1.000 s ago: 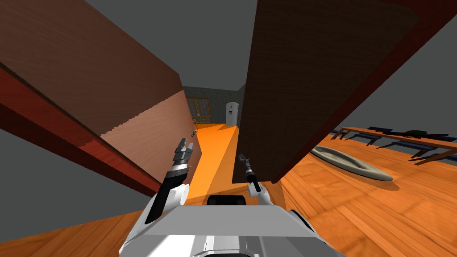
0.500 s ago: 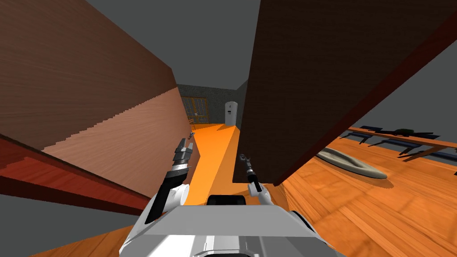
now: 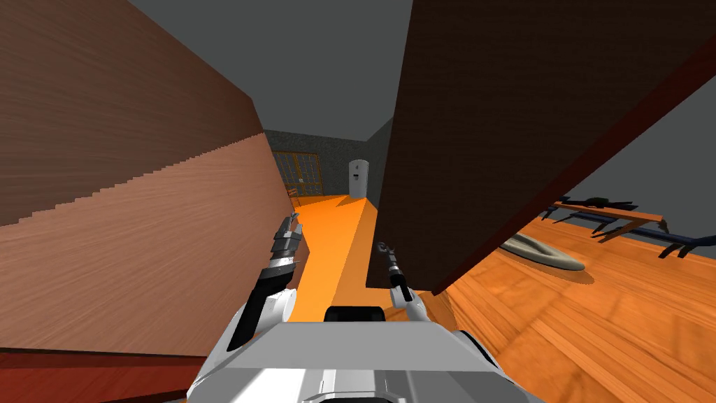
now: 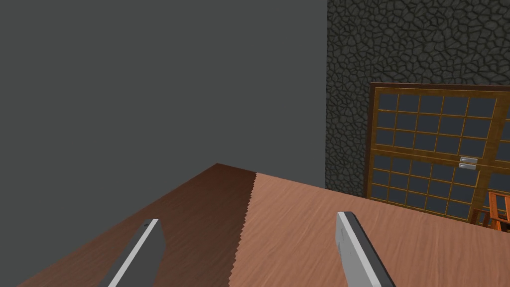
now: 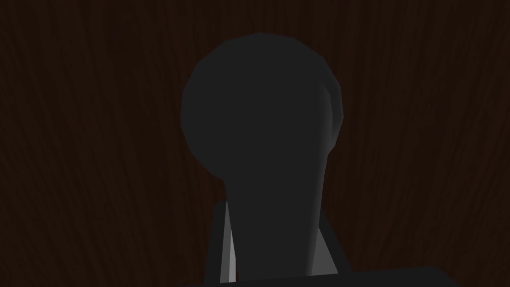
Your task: Push the door open
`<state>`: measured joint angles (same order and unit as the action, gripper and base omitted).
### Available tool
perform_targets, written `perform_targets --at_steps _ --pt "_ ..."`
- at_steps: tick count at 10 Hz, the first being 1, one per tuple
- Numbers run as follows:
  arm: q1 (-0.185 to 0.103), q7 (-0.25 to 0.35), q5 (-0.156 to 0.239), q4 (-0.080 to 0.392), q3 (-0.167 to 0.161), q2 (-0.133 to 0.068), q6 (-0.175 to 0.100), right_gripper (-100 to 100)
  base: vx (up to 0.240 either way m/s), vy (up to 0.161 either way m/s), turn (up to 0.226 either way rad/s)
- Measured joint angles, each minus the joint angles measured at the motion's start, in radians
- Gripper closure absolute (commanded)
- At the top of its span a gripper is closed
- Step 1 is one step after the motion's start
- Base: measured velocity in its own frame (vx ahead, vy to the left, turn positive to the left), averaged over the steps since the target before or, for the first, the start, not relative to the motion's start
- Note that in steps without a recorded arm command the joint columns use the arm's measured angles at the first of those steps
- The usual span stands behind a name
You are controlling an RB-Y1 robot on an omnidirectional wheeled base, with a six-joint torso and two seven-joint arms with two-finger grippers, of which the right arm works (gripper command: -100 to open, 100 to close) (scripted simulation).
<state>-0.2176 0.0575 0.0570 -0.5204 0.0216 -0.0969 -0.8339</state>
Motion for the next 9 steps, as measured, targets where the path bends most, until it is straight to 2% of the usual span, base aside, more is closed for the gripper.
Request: perform_targets --at_steps 1,3,4,5,7,8,9 --pt "0.001 -0.002 0.001 -0.006 0.008 0.001 0.007 100 0.193 0.096 -0.097" --pt "-0.011 -0.005 0.004 0.013 0.031 -0.003 0.000 100 0.178 0.123 -0.109" --pt "-0.023 -0.006 0.007 0.038 0.044 -0.006 -0.012 100 0.123 0.060 -0.054" --pt "-0.002 -0.009 0.007 0.002 0.048 -0.005 -0.001 100 0.132 0.062 -0.094" --pt "0.015 -0.016 0.006 -0.024 0.064 -0.001 0.017 100 0.195 0.105 -0.113" --pt "-0.002 -0.018 0.009 0.013 0.076 -0.003 0.005 100 0.194 0.118 -0.102" --pt "-0.005 -0.020 0.011 0.021 0.087 -0.005 -0.002 100 0.148 0.107 -0.107"
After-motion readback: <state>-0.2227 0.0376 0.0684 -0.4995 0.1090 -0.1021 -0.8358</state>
